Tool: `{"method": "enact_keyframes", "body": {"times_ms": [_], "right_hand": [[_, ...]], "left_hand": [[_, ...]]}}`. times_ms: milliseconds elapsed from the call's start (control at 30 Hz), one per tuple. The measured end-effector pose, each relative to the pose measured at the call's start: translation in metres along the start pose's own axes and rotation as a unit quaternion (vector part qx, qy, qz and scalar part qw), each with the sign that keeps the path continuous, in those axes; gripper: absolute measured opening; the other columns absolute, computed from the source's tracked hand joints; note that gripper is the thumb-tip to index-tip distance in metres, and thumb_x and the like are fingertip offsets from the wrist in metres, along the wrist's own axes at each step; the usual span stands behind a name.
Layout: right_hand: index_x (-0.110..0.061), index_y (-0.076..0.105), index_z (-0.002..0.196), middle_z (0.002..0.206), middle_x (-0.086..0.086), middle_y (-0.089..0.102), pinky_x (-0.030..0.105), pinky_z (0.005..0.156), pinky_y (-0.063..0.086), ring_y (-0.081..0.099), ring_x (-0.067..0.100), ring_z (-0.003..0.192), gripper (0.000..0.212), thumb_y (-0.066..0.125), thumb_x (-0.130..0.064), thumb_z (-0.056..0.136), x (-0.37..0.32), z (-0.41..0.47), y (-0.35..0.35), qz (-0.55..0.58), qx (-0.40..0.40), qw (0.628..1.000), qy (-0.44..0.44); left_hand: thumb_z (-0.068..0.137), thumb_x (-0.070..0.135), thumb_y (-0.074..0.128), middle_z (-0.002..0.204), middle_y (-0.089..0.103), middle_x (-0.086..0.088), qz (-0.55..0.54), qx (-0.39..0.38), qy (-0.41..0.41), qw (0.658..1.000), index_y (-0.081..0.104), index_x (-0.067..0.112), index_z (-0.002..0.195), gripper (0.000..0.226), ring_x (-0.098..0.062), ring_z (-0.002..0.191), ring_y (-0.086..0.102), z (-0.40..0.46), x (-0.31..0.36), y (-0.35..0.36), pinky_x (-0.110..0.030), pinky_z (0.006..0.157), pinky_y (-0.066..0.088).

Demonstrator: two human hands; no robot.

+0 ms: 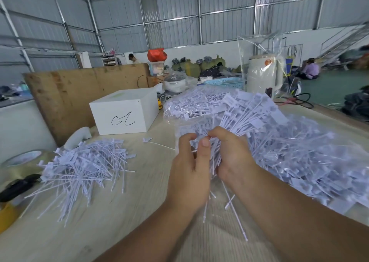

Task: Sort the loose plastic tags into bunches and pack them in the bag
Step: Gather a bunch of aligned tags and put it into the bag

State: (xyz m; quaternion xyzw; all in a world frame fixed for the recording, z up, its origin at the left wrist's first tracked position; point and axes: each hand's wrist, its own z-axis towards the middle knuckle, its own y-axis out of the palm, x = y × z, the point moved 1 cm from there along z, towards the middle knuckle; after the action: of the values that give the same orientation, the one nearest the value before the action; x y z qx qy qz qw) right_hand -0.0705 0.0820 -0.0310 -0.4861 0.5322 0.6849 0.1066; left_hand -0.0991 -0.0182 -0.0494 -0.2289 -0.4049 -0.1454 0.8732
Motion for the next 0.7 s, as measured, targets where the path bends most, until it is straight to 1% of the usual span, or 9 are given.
{"method": "enact_keyframes", "body": {"times_ms": [33,100,167,233,333,433,533,633,700], "right_hand": [[-0.001,0.058,0.097,0.071,0.016,0.052,0.043,0.061,0.051,0.056,0.027,0.061,0.035,0.063,0.006,0.063,-0.002,0.001,-0.002,-0.003,0.008,1.0,0.006],[-0.003,0.056,0.104,0.069,0.015,0.05,0.038,0.056,0.051,0.055,0.025,0.058,0.039,0.061,0.005,0.066,-0.007,0.004,-0.002,0.0,0.014,1.0,0.02],[-0.006,0.053,0.101,0.065,0.014,0.046,0.03,0.048,0.048,0.054,0.025,0.057,0.032,0.057,0.003,0.071,-0.011,0.005,-0.002,0.004,-0.003,0.999,0.041],[-0.007,0.05,0.091,0.062,0.012,0.043,0.026,0.046,0.044,0.049,0.025,0.051,0.019,0.054,0.002,0.074,-0.013,0.006,-0.001,0.014,-0.015,0.998,0.053],[-0.007,0.05,0.091,0.074,0.015,0.044,0.032,0.059,0.044,0.049,0.027,0.064,0.016,0.052,-0.002,0.077,-0.014,0.008,-0.003,0.025,-0.037,0.996,0.072],[-0.007,0.05,0.1,0.094,0.016,0.044,0.036,0.068,0.045,0.048,0.03,0.082,0.022,0.052,-0.004,0.078,-0.017,0.009,-0.005,0.035,-0.051,0.994,0.09],[-0.007,0.049,0.1,0.083,0.015,0.045,0.031,0.059,0.045,0.05,0.028,0.071,0.02,0.051,-0.002,0.08,-0.021,0.01,-0.008,0.059,-0.06,0.992,0.095],[-0.008,0.046,0.098,0.074,0.012,0.042,0.031,0.058,0.044,0.048,0.024,0.063,0.019,0.049,0.0,0.081,-0.021,0.01,-0.009,0.081,-0.072,0.99,0.095],[-0.007,0.047,0.097,0.073,0.012,0.041,0.031,0.058,0.044,0.047,0.025,0.063,0.02,0.05,0.001,0.08,-0.021,0.011,-0.009,0.085,-0.066,0.99,0.094]], "left_hand": [[0.073,0.079,0.022,0.084,0.064,0.019,-0.007,-0.015,-0.008,1.0,0.042,0.038,0.116,0.063,0.013,0.079,0.058,0.002,0.0,-0.002,-0.004,0.063,0.039],[0.071,0.079,0.027,0.095,0.06,0.019,-0.027,-0.026,-0.008,0.999,0.04,0.041,0.118,0.062,0.018,0.089,0.054,0.005,0.001,-0.006,0.001,0.069,0.036],[0.076,0.072,0.032,0.112,0.054,0.017,-0.056,-0.034,0.021,0.998,0.041,0.037,0.122,0.058,0.015,0.099,0.051,0.005,0.002,-0.01,0.001,0.077,0.035],[0.083,0.062,0.036,0.121,0.051,0.008,-0.058,-0.051,0.079,0.994,0.042,0.028,0.128,0.057,0.003,0.109,0.05,0.003,0.004,-0.014,-0.005,0.087,0.036],[0.088,0.054,0.043,0.125,0.049,-0.001,-0.041,-0.099,0.162,0.981,0.042,0.016,0.131,0.058,-0.013,0.116,0.049,0.0,0.008,-0.015,-0.02,0.097,0.036],[0.087,0.051,0.05,0.131,0.044,0.002,-0.023,-0.127,0.213,0.968,0.037,0.022,0.134,0.057,-0.017,0.124,0.045,-0.001,0.014,-0.016,-0.025,0.103,0.034],[0.082,0.043,0.058,0.14,0.039,0.004,-0.021,-0.16,0.249,0.955,0.034,0.029,0.137,0.062,-0.016,0.135,0.039,-0.004,0.017,-0.015,-0.028,0.11,0.031],[0.078,0.037,0.065,0.145,0.037,0.003,0.01,-0.156,0.254,0.955,0.033,0.025,0.141,0.071,-0.012,0.14,0.034,-0.005,0.015,-0.011,-0.022,0.112,0.028],[0.078,0.029,0.063,0.144,0.036,0.01,0.05,-0.134,0.255,0.956,0.033,0.024,0.141,0.069,-0.005,0.139,0.032,-0.004,0.013,-0.008,-0.015,0.11,0.025]]}}
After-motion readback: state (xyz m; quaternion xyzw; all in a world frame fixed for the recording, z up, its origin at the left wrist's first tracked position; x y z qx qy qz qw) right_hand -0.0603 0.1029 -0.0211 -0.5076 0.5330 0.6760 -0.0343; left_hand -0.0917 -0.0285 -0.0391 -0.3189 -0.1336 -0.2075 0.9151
